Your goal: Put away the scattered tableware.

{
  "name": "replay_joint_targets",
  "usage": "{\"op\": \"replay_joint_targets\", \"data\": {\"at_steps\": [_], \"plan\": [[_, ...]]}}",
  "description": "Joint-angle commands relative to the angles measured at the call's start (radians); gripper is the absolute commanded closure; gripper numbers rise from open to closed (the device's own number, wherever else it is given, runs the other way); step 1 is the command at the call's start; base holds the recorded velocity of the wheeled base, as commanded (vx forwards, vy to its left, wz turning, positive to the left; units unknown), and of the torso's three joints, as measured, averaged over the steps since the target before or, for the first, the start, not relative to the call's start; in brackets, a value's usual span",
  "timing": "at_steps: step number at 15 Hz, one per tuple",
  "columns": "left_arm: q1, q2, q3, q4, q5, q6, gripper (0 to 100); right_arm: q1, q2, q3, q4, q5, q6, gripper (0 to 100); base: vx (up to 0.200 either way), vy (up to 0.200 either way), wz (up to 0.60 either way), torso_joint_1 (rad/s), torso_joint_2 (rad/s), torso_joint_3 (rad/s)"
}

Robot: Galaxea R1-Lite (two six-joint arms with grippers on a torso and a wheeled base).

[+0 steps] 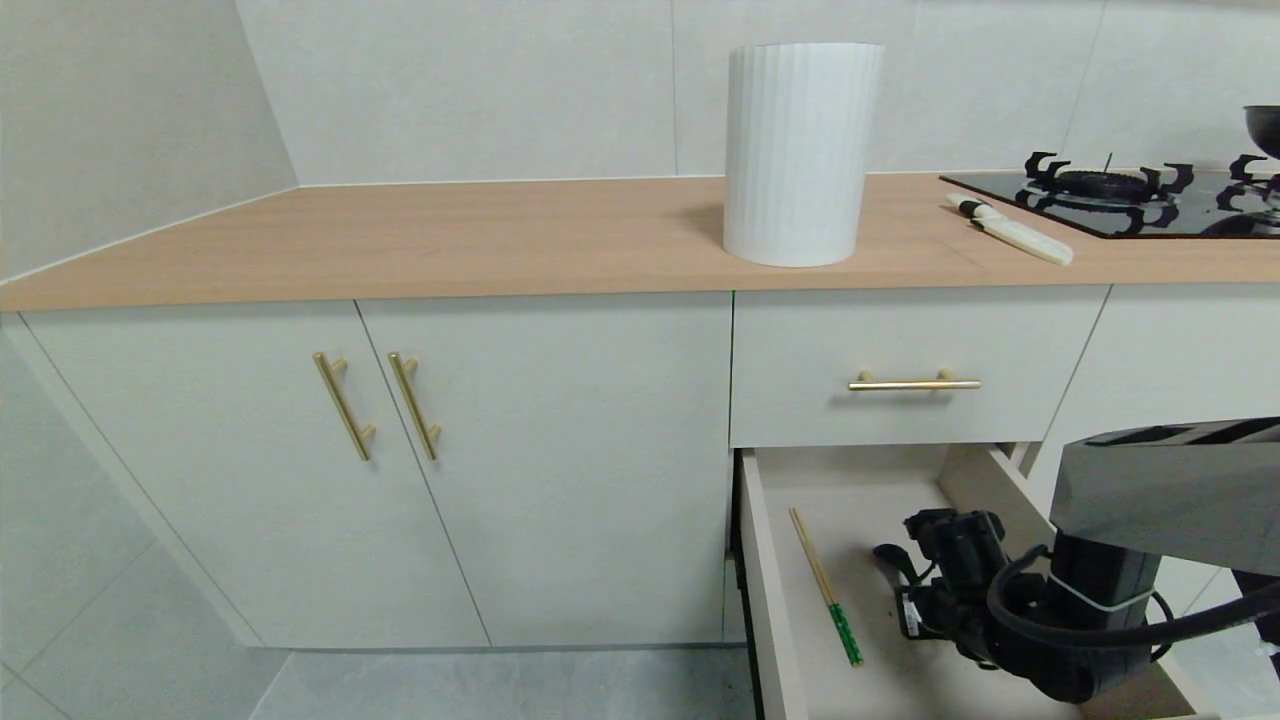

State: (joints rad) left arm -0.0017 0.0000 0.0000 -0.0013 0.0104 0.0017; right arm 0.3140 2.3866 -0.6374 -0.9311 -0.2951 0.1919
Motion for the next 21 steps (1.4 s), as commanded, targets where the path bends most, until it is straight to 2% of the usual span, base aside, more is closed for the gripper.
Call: {"op": "replay_joint_targets", "data": {"at_steps": [1, 2, 3, 10, 13, 20, 21], "plan": [[0.000, 0.002, 0.000, 0.000, 0.000, 0.000, 0, 0.000, 0.003, -0.001, 0.000, 0.001, 0.000, 100, 0.000, 0.000, 0.00, 0.000, 0.00, 0.000], [0.000, 0.002, 0.000, 0.000, 0.000, 0.000, 0, -0.001, 0.003, -0.001, 0.000, 0.001, 0.000, 100, 0.000, 0.000, 0.00, 0.000, 0.00, 0.000], [0.000, 0.002, 0.000, 0.000, 0.000, 0.000, 0, -0.001, 0.005, -0.001, 0.000, 0.001, 0.000, 0, 0.000, 0.000, 0.00, 0.000, 0.00, 0.000], [0.000, 0.002, 0.000, 0.000, 0.000, 0.000, 0, 0.000, -0.021, 0.007, 0.000, -0.030, 0.001, 0, 0.000, 0.000, 0.00, 0.000, 0.00, 0.000], [0.000, 0.002, 0.000, 0.000, 0.000, 0.000, 0, 0.020, -0.139, 0.051, 0.028, -0.025, -0.005, 0, 0.000, 0.000, 0.00, 0.000, 0.00, 0.000], [0.000, 0.002, 0.000, 0.000, 0.000, 0.000, 0, 0.023, -0.417, 0.045, 0.317, 0.002, -0.003, 0, 0.000, 0.000, 0.00, 0.000, 0.00, 0.000], [0.000, 0.002, 0.000, 0.000, 0.000, 0.000, 0, 0.023, -0.491, 0.027, 0.411, 0.010, -0.005, 0, 0.000, 0.000, 0.00, 0.000, 0.00, 0.000]]}}
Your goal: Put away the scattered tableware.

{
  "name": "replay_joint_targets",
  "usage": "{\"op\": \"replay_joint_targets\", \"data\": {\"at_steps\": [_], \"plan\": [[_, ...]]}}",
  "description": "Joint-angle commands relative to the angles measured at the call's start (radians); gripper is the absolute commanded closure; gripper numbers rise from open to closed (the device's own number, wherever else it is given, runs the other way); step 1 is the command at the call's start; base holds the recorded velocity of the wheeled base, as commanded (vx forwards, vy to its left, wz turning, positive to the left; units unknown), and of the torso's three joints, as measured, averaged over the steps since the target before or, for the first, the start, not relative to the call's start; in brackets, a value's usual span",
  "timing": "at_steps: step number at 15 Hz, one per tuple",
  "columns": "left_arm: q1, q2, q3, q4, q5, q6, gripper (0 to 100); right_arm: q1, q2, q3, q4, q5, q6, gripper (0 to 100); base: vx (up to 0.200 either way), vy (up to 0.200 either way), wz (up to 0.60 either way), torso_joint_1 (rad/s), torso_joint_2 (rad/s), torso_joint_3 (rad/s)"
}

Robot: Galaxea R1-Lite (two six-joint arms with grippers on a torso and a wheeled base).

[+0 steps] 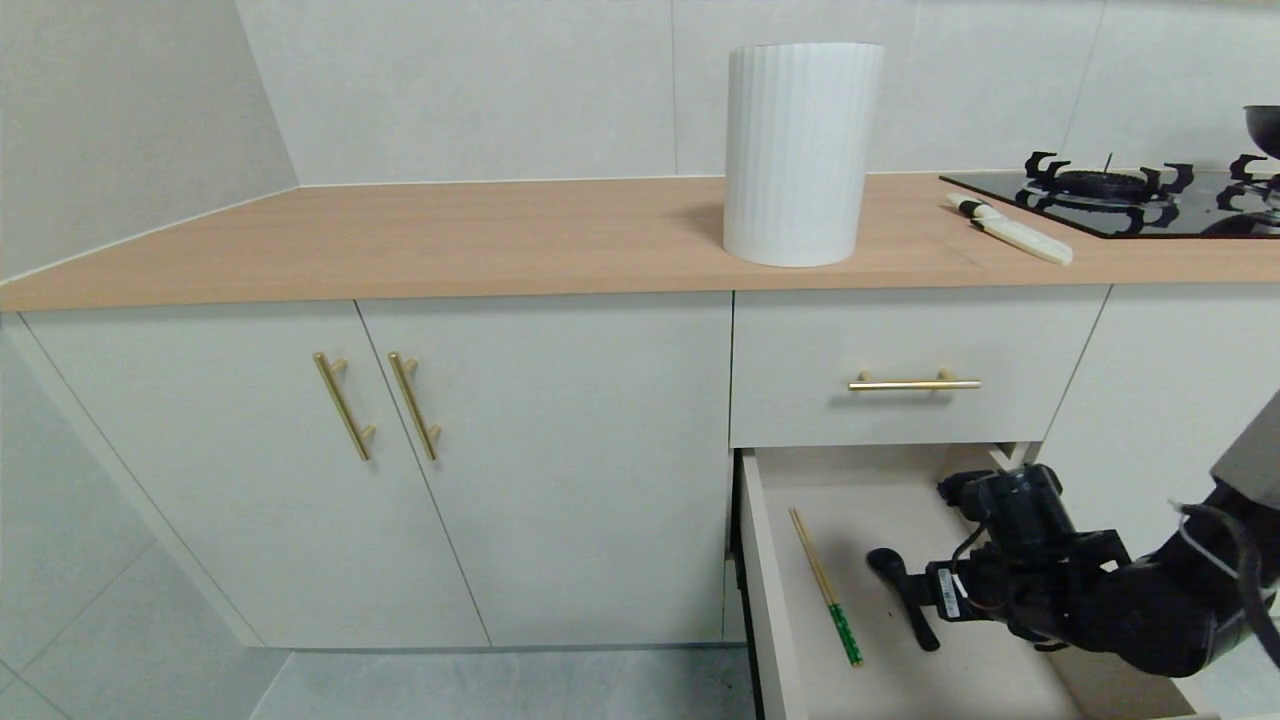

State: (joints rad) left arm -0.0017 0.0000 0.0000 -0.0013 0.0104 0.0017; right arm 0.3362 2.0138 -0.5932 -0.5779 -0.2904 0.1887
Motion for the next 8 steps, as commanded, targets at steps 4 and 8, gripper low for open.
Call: {"op": "replay_joint_targets", "data": {"at_steps": [4, 8], "plan": [[0.000, 0.002, 0.000, 0.000, 0.000, 0.001, 0, 0.004, -0.325, -0.088, 0.337, 0.080, 0.001, 0, 0.000, 0.000, 0.00, 0.000, 0.00, 0.000], [0.000, 0.002, 0.000, 0.001, -0.001, 0.004, 0, 0.014, -0.339, -0.103, 0.405, 0.089, 0.003, 0, 0.000, 0.000, 0.00, 0.000, 0.00, 0.000]]}}
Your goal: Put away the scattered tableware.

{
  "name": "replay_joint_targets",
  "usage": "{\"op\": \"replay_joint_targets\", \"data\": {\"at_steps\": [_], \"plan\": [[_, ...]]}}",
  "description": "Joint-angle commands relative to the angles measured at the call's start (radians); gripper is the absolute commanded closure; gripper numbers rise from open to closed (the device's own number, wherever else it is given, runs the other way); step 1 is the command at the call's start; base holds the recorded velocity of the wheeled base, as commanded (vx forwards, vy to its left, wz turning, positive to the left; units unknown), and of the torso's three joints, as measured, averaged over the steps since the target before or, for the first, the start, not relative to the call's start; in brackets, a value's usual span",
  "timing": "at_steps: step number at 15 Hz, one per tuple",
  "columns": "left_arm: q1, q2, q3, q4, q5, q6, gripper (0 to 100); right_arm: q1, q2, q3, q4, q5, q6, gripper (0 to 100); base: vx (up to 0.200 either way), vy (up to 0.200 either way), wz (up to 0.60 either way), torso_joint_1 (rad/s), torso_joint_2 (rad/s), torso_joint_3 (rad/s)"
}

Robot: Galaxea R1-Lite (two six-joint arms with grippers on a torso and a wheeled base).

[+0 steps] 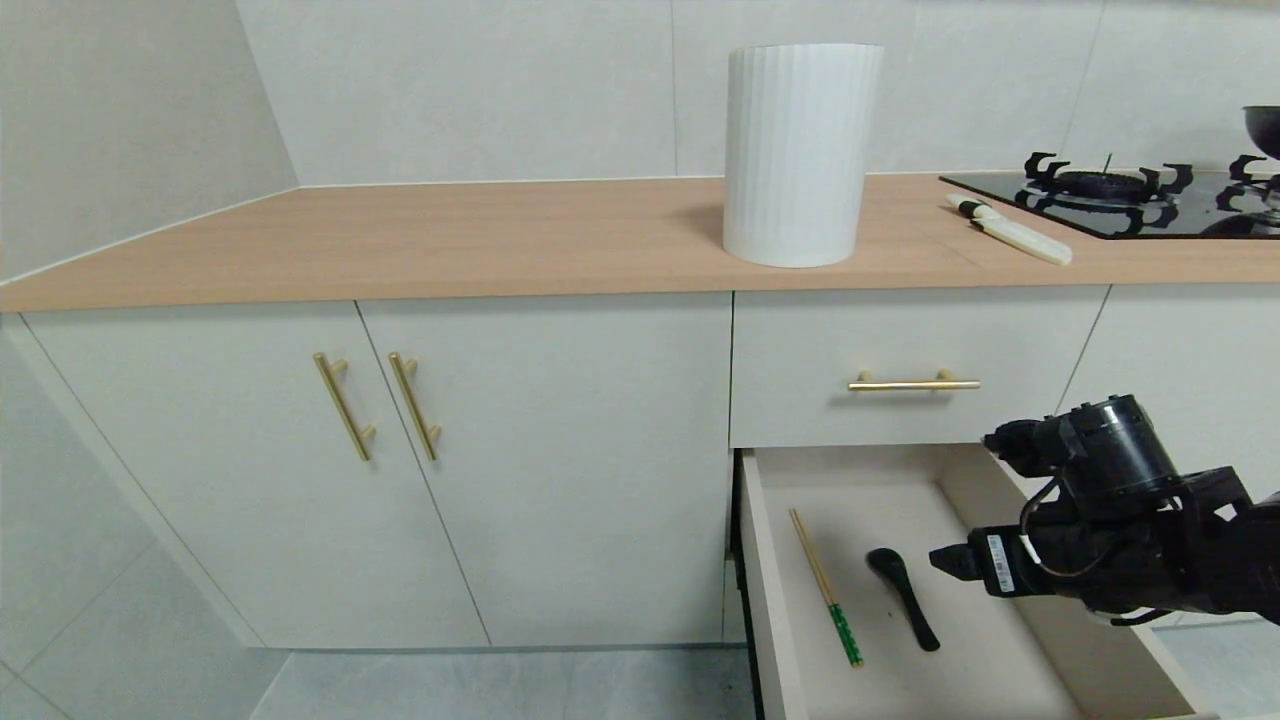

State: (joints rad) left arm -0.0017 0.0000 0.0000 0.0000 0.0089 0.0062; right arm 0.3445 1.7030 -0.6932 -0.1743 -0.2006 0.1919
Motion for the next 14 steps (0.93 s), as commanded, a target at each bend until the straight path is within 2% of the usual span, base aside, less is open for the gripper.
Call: {"op": "replay_joint_targets", "data": {"at_steps": [1, 3, 11, 14], "plan": [[0.000, 0.002, 0.000, 0.000, 0.000, 0.000, 0, 0.007, -0.029, -0.002, 0.001, 0.000, 0.000, 0, 0.000, 0.000, 0.00, 0.000, 0.00, 0.000], [0.000, 0.002, 0.000, 0.000, 0.000, 0.000, 0, 0.008, -0.034, 0.001, 0.002, 0.000, 0.000, 0, 0.000, 0.000, 0.00, 0.000, 0.00, 0.000], [0.000, 0.002, 0.000, 0.000, 0.000, -0.002, 0, 0.025, -0.051, 0.009, 0.032, 0.000, -0.005, 0, -0.200, 0.000, 0.00, 0.002, 0.00, 0.004], [0.000, 0.002, 0.000, 0.000, 0.000, -0.002, 0, 0.041, -0.049, 0.023, 0.032, 0.000, -0.005, 0, 0.000, 0.000, 0.00, 0.000, 0.00, 0.000]]}}
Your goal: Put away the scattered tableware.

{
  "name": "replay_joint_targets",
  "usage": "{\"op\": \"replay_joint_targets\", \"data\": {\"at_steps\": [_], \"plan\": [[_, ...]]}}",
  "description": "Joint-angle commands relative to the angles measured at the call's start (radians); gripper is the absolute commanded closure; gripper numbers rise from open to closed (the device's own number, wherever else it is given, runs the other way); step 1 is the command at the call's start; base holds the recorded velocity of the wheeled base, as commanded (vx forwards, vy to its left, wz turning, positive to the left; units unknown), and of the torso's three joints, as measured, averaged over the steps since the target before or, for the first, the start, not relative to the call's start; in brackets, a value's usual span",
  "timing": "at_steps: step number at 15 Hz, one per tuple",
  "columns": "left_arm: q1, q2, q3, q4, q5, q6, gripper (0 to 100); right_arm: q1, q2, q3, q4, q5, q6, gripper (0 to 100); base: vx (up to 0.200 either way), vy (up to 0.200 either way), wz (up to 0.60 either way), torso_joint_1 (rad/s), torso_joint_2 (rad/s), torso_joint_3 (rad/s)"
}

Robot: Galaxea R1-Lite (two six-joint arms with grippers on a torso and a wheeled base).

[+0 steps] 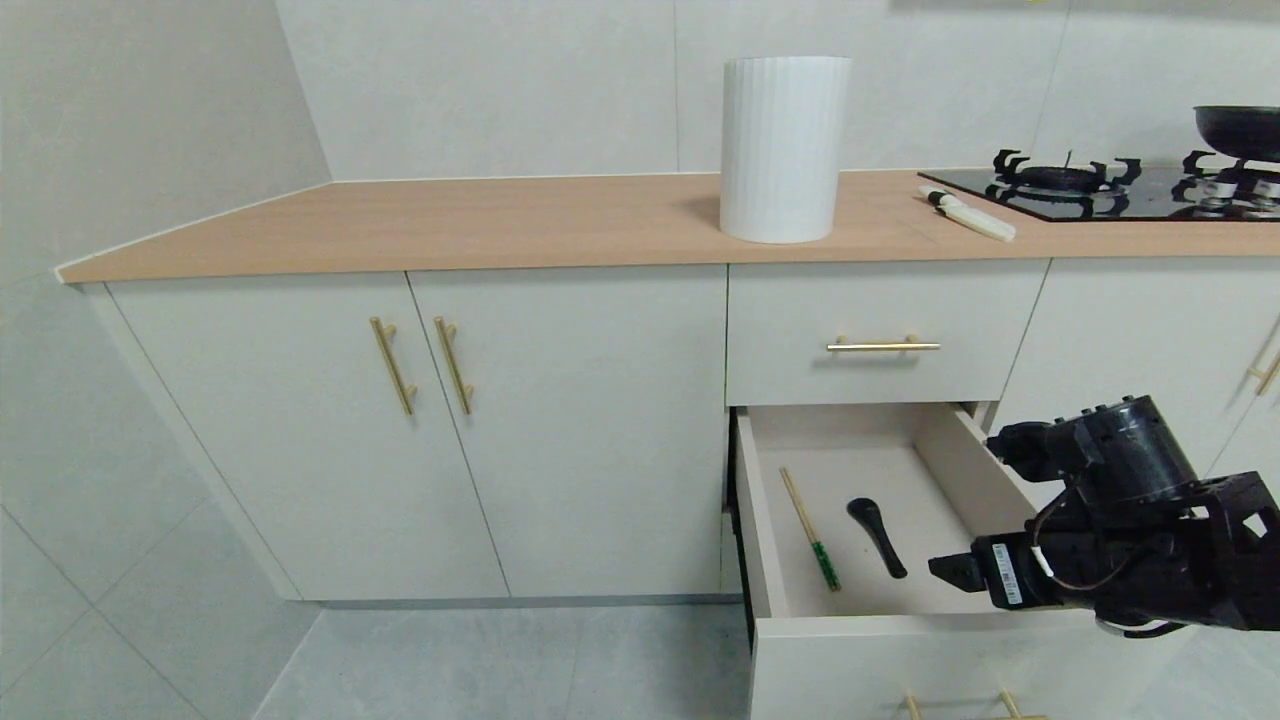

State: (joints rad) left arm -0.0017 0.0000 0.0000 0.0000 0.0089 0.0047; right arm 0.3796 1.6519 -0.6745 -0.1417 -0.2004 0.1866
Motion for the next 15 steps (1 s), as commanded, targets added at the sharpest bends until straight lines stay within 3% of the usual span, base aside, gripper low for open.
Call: {"op": "replay_joint_targets", "data": {"at_steps": [1, 5, 8, 15], "plan": [[0.000, 0.002, 0.000, 0.000, 0.000, 0.000, 0, 0.013, 0.000, 0.010, -0.001, -0.001, -0.001, 0, 0.000, 0.000, 0.00, 0.000, 0.00, 0.000], [0.000, 0.002, 0.000, 0.000, 0.000, -0.002, 0, 0.058, -0.047, 0.044, 0.001, -0.001, -0.016, 0, 0.000, 0.000, 0.00, 0.000, 0.00, 0.000], [0.000, 0.002, 0.000, 0.000, 0.000, 0.000, 0, 0.107, -0.109, 0.111, 0.002, -0.008, -0.119, 0, 0.000, 0.000, 0.00, 0.000, 0.00, 0.000], [0.000, 0.002, 0.000, 0.000, 0.000, 0.000, 0, 0.272, -0.144, 0.220, 0.027, -0.010, -0.200, 0, 0.000, 0.000, 0.00, 0.000, 0.00, 0.000]]}}
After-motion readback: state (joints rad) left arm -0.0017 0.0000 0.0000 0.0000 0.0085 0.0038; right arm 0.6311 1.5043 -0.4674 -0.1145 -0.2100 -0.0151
